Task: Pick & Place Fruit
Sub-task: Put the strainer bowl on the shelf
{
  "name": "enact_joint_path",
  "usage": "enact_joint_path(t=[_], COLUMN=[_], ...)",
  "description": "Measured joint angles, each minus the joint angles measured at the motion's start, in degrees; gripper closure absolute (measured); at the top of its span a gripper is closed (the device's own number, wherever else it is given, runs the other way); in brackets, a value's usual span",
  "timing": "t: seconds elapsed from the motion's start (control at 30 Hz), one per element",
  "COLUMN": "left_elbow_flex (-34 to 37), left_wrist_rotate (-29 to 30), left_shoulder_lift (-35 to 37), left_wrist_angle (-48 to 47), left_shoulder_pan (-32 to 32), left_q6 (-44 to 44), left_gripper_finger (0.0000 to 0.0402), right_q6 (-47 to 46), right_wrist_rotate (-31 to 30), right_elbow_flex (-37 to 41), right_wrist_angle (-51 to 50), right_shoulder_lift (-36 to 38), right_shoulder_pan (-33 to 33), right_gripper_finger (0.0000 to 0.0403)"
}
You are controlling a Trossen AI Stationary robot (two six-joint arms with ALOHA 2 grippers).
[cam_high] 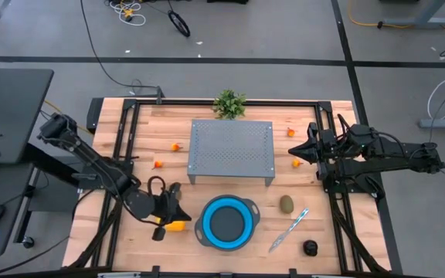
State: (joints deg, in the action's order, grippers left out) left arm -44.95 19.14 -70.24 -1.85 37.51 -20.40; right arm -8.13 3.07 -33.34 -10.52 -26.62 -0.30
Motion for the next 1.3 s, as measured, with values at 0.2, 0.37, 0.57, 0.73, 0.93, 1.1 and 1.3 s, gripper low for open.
enact_joint_path(t=[0.2,0.37,0.57,0.73,0.93,1.1,1.3], left_elbow_flex=[0.0,0.15,0.15,0.15,0.15,0.15,0.15], left_wrist_rotate=[-2.65,-2.78,-2.3,-2.32,-2.24,-1.77,-1.98], left_shoulder_lift=[-0.01,-0.26,-0.26,-0.26,-0.26,-0.26,-0.26], left_wrist_angle=[0.0,-0.09,-1.17,-5.77,-9.0,-9.21,-10.8], left_shoulder_pan=[-2.64,-3.62,-3.98,-4.74,-5.79,-7.22,-8.71], left_q6=[-0.37,-5.28,-13.62,-23.88,-32.55,-37.47,-43.99], left_gripper_finger=[0.0396,0.0395,0.0386,0.0339,0.0253,0.0179,0.0121], right_q6=[-0.01,-0.01,0.0,-0.01,0.0,-0.01,-0.01], right_wrist_rotate=[0.0,0.0,0.0,0.0,0.0,0.0,0.0], right_elbow_flex=[0.02,0.02,0.02,0.02,0.02,0.02,0.02], right_wrist_angle=[0.0,0.0,0.0,0.0,0.0,0.0,0.0], right_shoulder_lift=[-0.02,0.01,0.0,0.0,-0.01,-0.01,-0.02], right_shoulder_pan=[0.02,0.02,0.02,0.02,0.02,0.02,0.02], right_gripper_finger=[0.0387,0.0387,0.0387,0.0387,0.0387,0.0387,0.0387])
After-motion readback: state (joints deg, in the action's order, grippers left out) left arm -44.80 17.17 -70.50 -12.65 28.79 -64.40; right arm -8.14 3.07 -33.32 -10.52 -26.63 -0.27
